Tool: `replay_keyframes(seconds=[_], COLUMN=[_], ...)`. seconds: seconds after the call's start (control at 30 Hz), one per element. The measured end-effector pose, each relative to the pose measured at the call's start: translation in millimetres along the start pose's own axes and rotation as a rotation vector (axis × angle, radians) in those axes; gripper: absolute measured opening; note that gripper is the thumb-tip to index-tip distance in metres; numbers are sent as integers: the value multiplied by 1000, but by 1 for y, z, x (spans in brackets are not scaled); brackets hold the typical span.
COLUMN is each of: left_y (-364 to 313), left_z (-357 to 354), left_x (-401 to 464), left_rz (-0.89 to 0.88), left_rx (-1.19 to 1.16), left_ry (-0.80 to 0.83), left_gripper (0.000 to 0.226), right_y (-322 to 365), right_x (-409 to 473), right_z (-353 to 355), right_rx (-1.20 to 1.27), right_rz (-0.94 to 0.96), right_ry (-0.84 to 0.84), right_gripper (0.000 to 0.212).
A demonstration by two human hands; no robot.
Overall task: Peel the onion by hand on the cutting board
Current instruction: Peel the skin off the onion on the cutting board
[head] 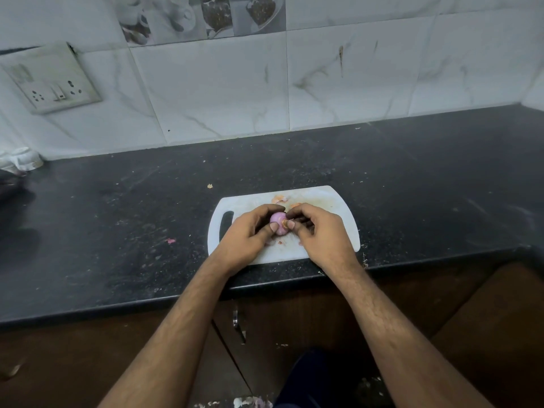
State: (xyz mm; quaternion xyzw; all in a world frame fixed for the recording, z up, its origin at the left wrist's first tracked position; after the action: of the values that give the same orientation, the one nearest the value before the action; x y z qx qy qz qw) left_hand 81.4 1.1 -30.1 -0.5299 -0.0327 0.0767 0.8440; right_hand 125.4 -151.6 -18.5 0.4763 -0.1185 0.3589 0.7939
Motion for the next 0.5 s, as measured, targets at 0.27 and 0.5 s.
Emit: replay_keyframes(seconds=[0.27,0.5], left_y=[1,2], left_z=[-4,-2], left_x=[3,4], left_rz=[-1,16], left_rx=[40,24], left_ry=[3,-26], left_gripper=[32,29], right_y=[21,29], right_x=[-4,-6], right_z=[4,-3], right_rx=[-202,-325], right_rz=[131,220], right_ry=[-31,-13], right_gripper=[15,19])
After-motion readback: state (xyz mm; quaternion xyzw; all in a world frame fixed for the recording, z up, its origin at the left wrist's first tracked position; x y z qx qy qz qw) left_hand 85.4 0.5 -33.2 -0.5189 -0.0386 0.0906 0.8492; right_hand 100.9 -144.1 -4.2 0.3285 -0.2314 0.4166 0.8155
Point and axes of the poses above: each hand's wrist, its own x-axis towards the middle knuckle, its own z-axis out of the back of the hand, y = z × x, the point moved 9 cm from there along x, towards the middle knuckle, and after that the axes turned 15 degrees about z, right-handed, at the moved point
